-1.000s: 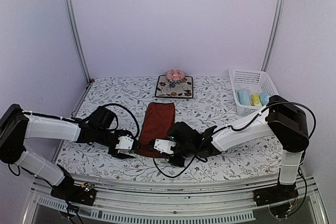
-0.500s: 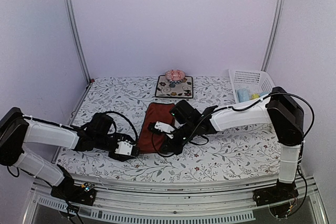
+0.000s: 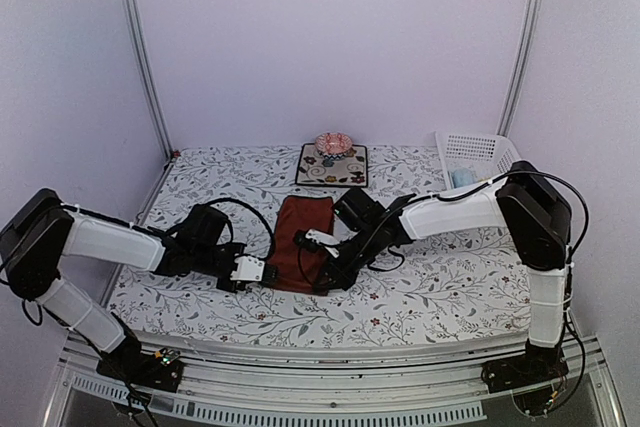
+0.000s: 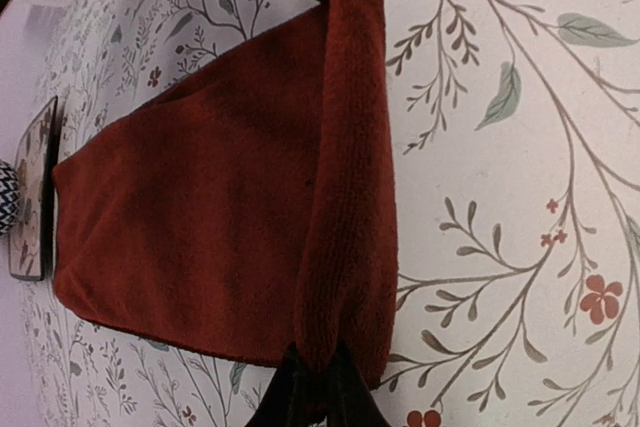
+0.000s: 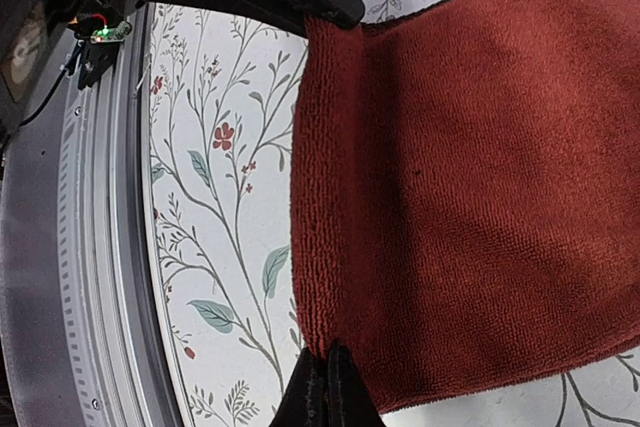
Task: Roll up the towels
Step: Roll the towel at the center of the board.
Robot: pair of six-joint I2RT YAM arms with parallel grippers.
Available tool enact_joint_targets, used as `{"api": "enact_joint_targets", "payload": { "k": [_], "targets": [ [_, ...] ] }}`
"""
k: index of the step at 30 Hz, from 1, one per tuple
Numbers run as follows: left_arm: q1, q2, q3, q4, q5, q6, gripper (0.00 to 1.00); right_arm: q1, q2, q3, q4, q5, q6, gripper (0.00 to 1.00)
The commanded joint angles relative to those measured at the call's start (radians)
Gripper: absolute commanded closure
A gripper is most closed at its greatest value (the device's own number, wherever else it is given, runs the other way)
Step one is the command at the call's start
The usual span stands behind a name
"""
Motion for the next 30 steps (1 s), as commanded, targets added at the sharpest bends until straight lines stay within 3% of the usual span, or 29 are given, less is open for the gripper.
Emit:
{"api": "enact_joint_targets", "payload": {
  "k": [1, 20, 30],
  "targets": [
    [0.003, 0.026, 0.033, -0.020, 0.008, -0.010, 0.94, -0.028, 0.027, 0.025, -0.012, -0.073, 0.033, 0.98],
    [0.015, 0.142, 0.127, -0.095, -0.052, -0.022, 0.95, -0.083, 0.109, 0.122, -0.028, 0.010, 0.064, 0.98],
    [0.030, 0.170, 0.148, -0.094, -0.090, -0.042, 0.87, -0.104, 0.141, 0.127, -0.046, 0.105, 0.077, 0.98]
  ]
}}
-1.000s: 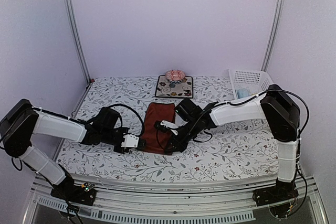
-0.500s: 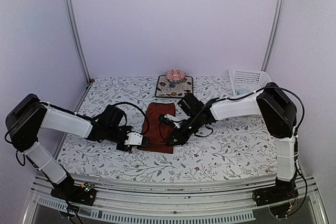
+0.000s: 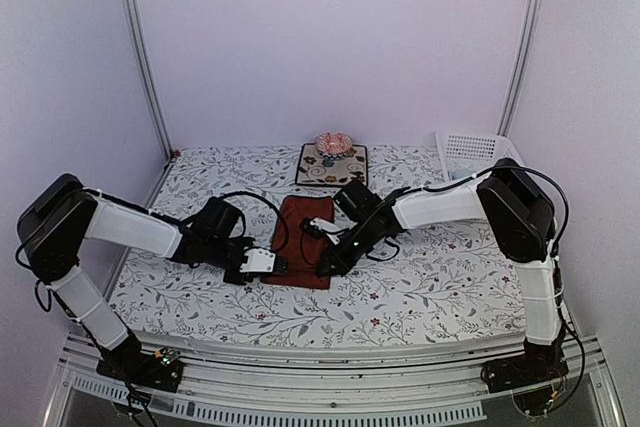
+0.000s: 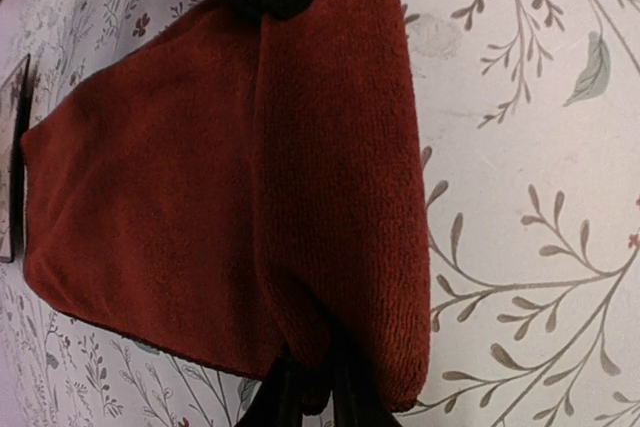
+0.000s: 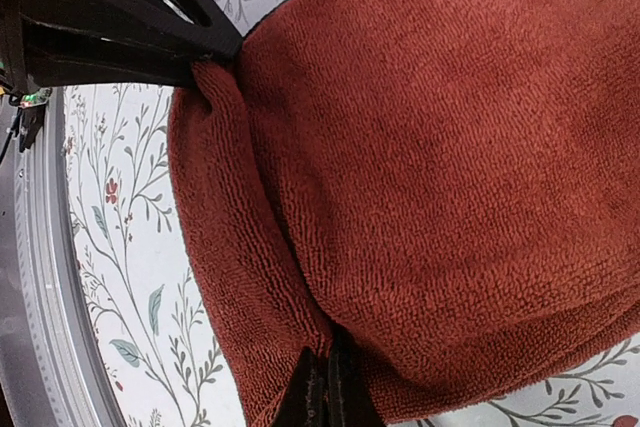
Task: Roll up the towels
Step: Roll the towel at the center of the board.
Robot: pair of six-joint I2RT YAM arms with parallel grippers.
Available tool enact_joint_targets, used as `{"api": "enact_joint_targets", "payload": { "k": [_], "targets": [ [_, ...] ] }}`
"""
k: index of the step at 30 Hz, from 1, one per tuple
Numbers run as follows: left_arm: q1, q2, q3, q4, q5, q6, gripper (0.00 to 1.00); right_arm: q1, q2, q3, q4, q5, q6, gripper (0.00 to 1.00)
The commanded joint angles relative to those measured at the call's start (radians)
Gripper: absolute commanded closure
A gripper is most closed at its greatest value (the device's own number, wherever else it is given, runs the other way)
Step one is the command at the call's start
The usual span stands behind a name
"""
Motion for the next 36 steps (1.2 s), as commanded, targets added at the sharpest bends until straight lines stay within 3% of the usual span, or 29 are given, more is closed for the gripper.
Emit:
{"api": "enact_joint_targets", "payload": {
  "k": [1, 9, 12, 16, 18, 28, 36],
  "targets": [
    [0.020, 0.019, 0.014, -0.021, -0.030, -0.014, 0.86, -0.026, 0.023, 0.007, -0.021, 0.065, 0.014, 0.98],
    [0.030, 0.037, 0.021, -0.037, -0.050, -0.008, 0.84, -0.032, 0.047, 0.018, -0.024, 0.041, -0.003, 0.97],
    [0.036, 0.027, 0.024, -0.048, -0.046, -0.004, 0.75, -0.033, 0.058, 0.027, -0.025, 0.022, -0.008, 0.97],
    [0.055, -0.032, 0.018, -0.062, -0.010, 0.004, 0.49, -0.033, 0.066, 0.031, -0.031, 0.004, -0.012, 0.97],
    [0.064, -0.077, 0.006, -0.062, 0.011, 0.014, 0.44, -0.033, 0.068, 0.032, -0.036, 0.001, -0.013, 0.97],
    [0.044, -0.271, -0.163, 0.081, 0.060, 0.130, 0.43, -0.035, 0.097, 0.043, -0.047, -0.043, -0.004, 0.97],
    [-0.068, -0.228, -0.231, 0.211, -0.102, 0.145, 0.46, -0.036, 0.105, 0.054, -0.054, -0.064, 0.009, 0.97]
  ]
}}
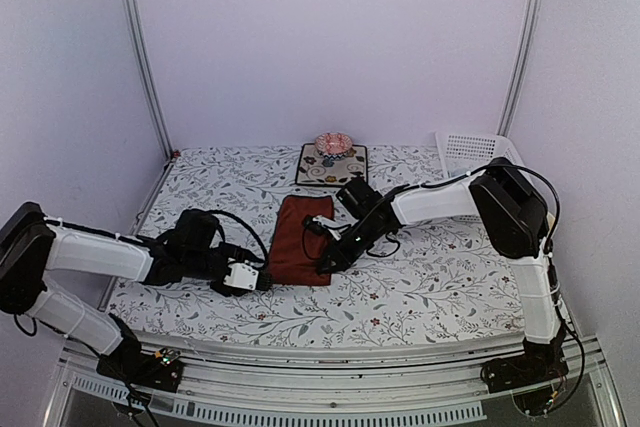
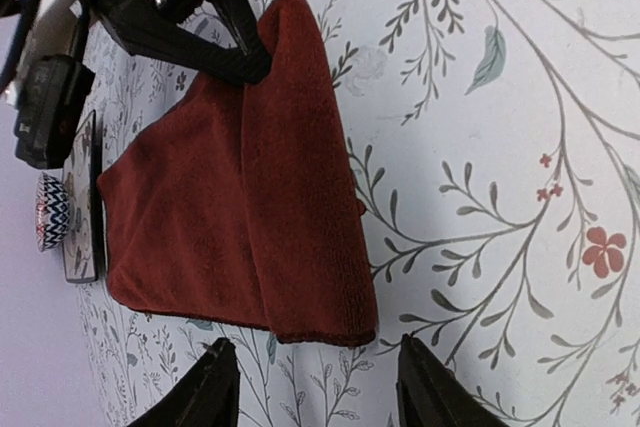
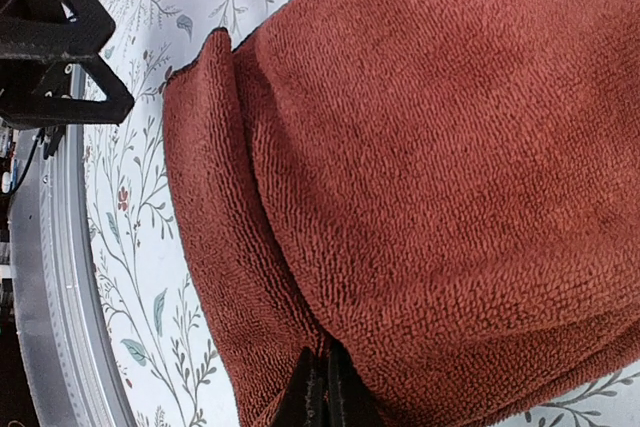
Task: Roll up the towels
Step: Roll the towel at the center of the board.
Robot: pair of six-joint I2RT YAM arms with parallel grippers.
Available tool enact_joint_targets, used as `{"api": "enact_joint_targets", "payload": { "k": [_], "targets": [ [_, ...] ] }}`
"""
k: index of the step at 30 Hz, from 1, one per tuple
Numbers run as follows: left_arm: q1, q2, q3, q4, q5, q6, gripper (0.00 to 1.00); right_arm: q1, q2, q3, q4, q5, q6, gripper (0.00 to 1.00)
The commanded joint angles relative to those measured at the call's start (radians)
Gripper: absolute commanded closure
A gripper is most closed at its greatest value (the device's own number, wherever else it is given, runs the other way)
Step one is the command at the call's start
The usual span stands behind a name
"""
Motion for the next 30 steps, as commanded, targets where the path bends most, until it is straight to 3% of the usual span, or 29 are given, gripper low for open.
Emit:
{"api": "enact_joint_targets", "payload": {
  "k": [1, 17, 22, 27, 30],
  "targets": [
    [-0.061, 0.056, -0.035, 0.143, -0.106, 0.023, 0.46, 0.001, 0.047, 0.004, -0.037, 0.021, 0.011, 0.97],
    [-0.162, 0.230, -0.088, 0.330, -0.317, -0.010, 0.52, -0.001, 0.036, -0.006, -0.033, 0.026, 0.017, 0.97],
    [-0.177, 0.246, -0.103, 0.336, -0.333, 0.002, 0.68, -0.002, 0.036, -0.006, -0.033, 0.024, 0.014, 0.97],
    [-0.181, 0.282, -0.076, 0.289, -0.347, 0.002, 0.69, -0.001, 0.031, -0.007, -0.032, 0.019, 0.012, 0.97],
    [-0.180, 0.289, -0.062, 0.270, -0.346, -0.011, 0.82, -0.001, 0.026, -0.010, -0.030, 0.021, 0.009, 0.97]
  ]
}}
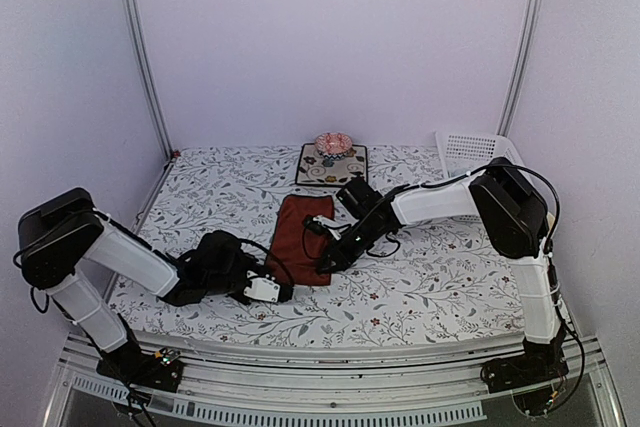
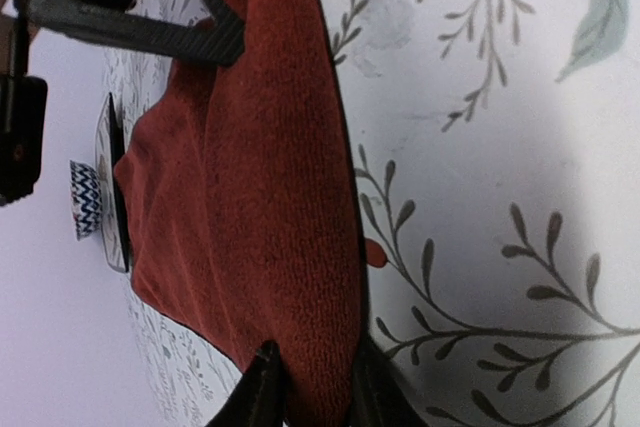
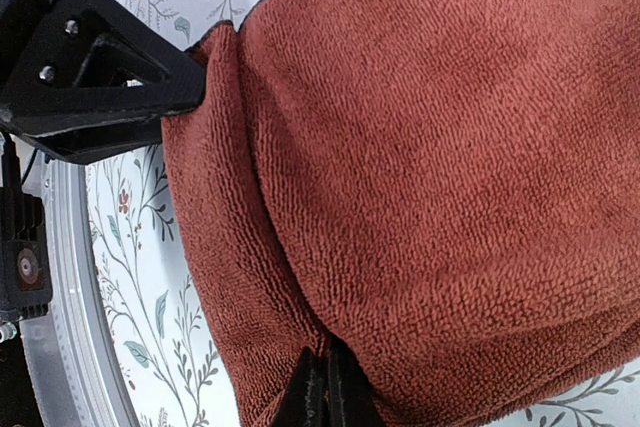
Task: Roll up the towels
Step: Roll the towel at the center of the board.
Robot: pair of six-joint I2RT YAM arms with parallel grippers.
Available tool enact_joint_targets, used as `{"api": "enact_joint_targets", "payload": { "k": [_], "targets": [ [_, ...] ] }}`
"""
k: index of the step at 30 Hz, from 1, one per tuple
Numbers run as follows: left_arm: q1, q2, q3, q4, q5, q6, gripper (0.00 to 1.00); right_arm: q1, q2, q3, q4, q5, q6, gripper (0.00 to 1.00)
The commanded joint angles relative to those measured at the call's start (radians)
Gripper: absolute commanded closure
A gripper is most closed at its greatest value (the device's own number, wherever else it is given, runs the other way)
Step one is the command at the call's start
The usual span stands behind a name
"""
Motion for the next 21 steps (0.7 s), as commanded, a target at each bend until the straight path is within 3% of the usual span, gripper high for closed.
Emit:
{"api": "enact_joint_targets", "payload": {
  "k": [1, 10, 17, 21],
  "targets": [
    [-0.011, 0.044, -0.001, -0.133, -0.014, -0.014, 0.99, 0.000, 0.026, -0.011, -0.029, 0.028, -0.006, 0.97],
    [-0.007, 0.000, 0.031, -0.239, 0.032, -0.058, 1.00, -0.001, -0.003, -0.021, -0.028, 0.038, -0.018, 0.92],
    [0.042, -0.029, 0.131, -0.478, 0.184, -0.136, 1.00, -0.001, -0.173, -0.144, 0.048, 0.147, -0.083, 0.58],
    [0.072, -0.023, 0.184, -0.573, 0.251, -0.170, 1.00, 0.003, -0.281, -0.231, 0.104, 0.240, -0.117, 0.46]
  ]
}}
